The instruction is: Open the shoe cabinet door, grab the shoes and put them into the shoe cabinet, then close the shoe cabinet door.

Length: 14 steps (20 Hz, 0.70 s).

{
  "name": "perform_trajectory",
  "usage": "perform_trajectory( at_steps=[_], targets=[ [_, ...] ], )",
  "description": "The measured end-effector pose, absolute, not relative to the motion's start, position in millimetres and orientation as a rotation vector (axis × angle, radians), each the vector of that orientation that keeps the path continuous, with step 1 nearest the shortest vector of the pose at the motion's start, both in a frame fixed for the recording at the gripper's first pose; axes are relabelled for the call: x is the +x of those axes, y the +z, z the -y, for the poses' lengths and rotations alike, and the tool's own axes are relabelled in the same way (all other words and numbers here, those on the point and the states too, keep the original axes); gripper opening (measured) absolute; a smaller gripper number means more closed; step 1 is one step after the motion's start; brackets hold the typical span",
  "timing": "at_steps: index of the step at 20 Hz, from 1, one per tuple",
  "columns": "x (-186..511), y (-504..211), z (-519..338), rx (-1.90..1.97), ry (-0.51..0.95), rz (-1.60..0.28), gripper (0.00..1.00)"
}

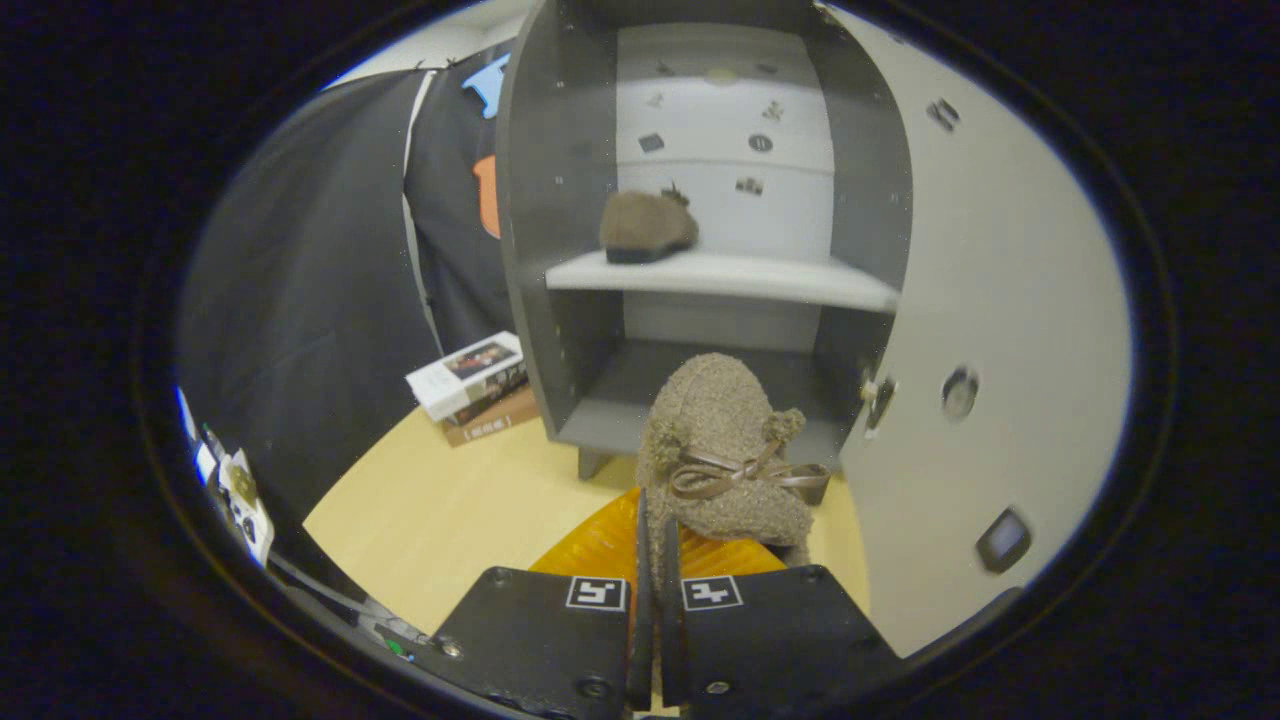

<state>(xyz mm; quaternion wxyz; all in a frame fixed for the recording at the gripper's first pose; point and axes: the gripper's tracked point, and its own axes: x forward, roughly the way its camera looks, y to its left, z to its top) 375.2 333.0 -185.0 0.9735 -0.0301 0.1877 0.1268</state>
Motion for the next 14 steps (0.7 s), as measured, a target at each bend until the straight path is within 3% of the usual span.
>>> perform_trajectory(
  at_steps=[8,14],
  targets=[
    [467.2,-61.1,-338.7,-0.149,0.185,-0.188,0.07],
    [575.9,-16.4,-330.7,-0.162,0.096,-0.164,0.07]
  ],
)
